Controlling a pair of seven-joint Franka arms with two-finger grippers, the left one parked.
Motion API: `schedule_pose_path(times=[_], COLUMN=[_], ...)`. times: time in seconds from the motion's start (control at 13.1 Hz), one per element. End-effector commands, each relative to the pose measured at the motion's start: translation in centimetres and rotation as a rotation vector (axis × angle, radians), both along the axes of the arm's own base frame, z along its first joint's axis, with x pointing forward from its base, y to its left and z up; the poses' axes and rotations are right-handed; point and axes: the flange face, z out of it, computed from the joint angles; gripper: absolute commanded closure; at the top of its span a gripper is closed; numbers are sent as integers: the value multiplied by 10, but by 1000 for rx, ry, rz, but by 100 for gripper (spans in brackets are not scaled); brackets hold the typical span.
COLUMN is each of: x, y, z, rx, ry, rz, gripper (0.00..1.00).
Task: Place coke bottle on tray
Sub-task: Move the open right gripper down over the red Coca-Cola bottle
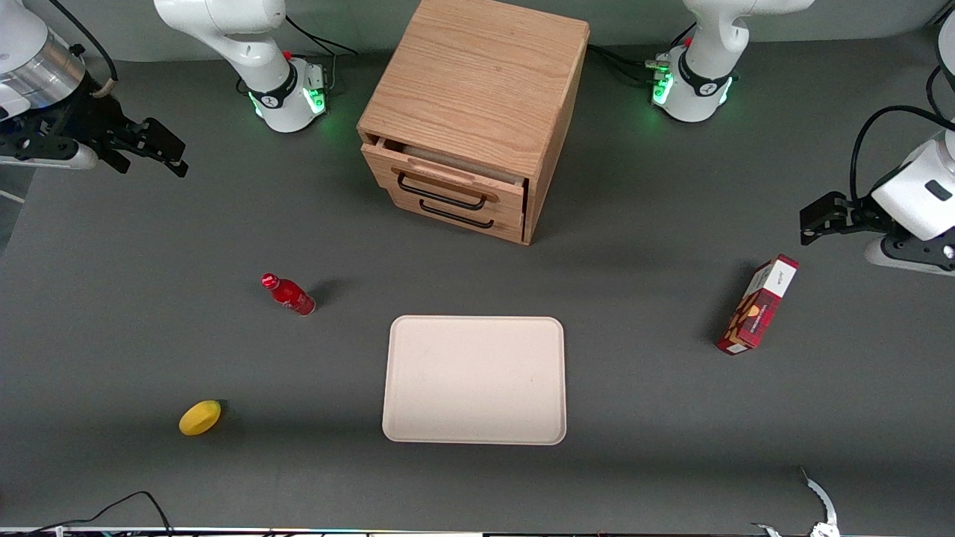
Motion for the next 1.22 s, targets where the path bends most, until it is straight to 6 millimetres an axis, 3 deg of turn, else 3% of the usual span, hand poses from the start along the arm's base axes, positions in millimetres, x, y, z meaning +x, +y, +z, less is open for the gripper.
schedule_pose_path(times=[0.0,0.3,0.46,0.91,1.14], x=[6,9,22,97,95], y=[4,11,28,35,44], z=[5,2,-22,-165,-231], rx=[19,17,16,49,50], ry=[21,21,31,2,6], rz=[6,33,55,52,17], gripper=[0,0,0,0,0])
